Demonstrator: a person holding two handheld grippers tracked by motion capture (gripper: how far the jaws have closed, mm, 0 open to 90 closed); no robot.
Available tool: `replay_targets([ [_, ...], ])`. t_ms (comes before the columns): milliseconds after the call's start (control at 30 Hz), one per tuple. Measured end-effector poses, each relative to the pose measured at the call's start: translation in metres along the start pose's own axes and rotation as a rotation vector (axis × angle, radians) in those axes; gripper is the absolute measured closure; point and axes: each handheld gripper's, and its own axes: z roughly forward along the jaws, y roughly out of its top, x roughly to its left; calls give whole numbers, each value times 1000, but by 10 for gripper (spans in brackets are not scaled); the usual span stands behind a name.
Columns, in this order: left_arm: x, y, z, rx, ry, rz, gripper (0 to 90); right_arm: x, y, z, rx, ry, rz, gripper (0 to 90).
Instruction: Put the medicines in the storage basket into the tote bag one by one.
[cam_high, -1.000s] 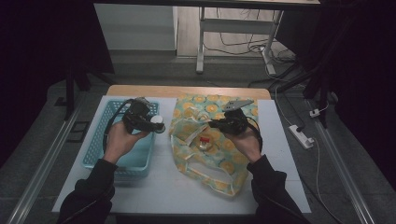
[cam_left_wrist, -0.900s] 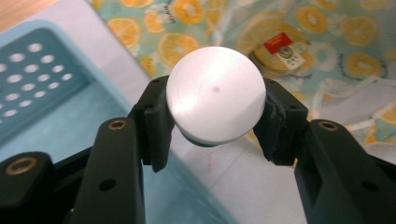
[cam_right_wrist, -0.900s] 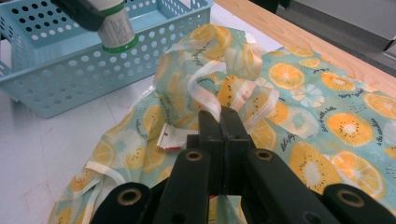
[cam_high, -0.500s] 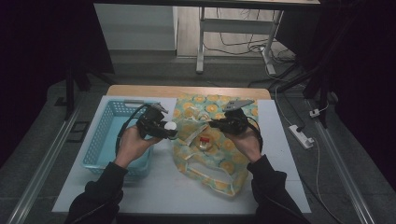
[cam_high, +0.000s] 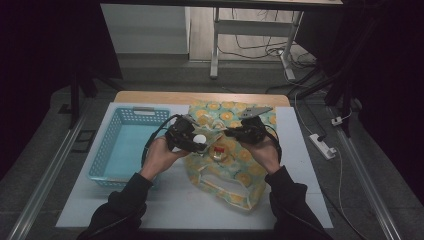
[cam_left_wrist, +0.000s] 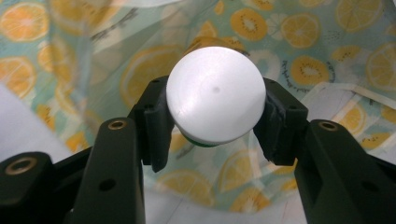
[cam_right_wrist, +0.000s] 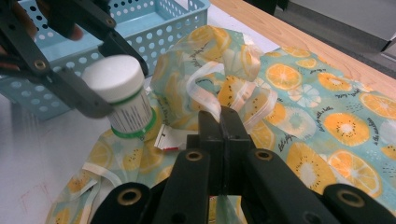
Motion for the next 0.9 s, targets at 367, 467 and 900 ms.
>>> replay_targets([
  [367,-9,21,24,13,-14,37,507,-2,0,-2,-6,-4,7,900],
  [467,-8,24,29,13,-10,37,507,-4,-1,-3,-13,-10,11,900],
  [900,-3,35,64,25,41,23,506,-11,-4,-3,-5,-31,21,900],
])
